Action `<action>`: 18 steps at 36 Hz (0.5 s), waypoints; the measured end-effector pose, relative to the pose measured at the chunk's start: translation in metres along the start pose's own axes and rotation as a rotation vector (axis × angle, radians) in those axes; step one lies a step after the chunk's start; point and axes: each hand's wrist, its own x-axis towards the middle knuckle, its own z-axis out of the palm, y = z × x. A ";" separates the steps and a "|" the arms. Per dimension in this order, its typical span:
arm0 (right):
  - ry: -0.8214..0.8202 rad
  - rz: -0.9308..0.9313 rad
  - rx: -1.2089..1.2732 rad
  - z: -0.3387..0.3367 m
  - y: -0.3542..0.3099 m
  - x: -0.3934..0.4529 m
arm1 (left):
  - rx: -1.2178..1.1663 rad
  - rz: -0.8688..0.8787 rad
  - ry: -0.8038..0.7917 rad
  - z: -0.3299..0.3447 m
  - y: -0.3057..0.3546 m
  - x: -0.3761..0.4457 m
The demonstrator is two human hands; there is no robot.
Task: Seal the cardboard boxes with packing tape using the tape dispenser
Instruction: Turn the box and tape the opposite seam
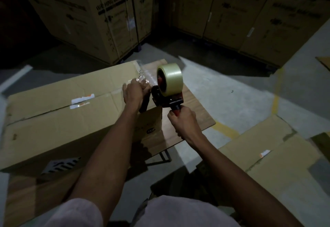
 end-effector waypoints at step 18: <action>-0.072 0.008 -0.019 -0.006 0.028 -0.011 | 0.431 0.213 0.074 0.002 -0.006 -0.005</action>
